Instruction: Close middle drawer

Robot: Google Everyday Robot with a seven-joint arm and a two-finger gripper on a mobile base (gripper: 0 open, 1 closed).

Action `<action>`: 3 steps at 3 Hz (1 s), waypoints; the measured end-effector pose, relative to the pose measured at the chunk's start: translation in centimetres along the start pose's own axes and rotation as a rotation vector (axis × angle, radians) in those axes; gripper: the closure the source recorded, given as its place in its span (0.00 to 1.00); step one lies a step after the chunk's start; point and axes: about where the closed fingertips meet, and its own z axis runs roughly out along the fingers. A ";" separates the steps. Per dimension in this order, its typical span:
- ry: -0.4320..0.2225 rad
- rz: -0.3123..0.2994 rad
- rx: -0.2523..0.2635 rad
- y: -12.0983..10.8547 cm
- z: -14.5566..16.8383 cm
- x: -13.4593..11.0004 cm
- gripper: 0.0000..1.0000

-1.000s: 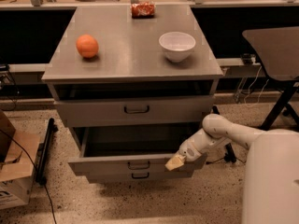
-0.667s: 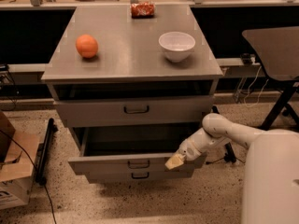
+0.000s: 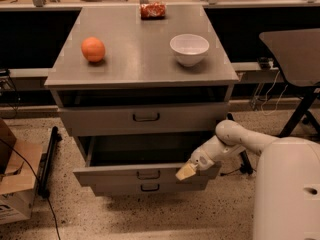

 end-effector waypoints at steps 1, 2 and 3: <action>-0.005 -0.002 0.001 -0.1 -0.1 -0.2 1.00; -0.027 -0.014 0.004 -0.7 -0.7 -1.1 1.00; -0.027 -0.014 0.004 -0.7 -0.7 -1.1 1.00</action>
Offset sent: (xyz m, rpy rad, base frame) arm 0.4012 -0.0439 0.1338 0.4360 -0.4617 -0.1691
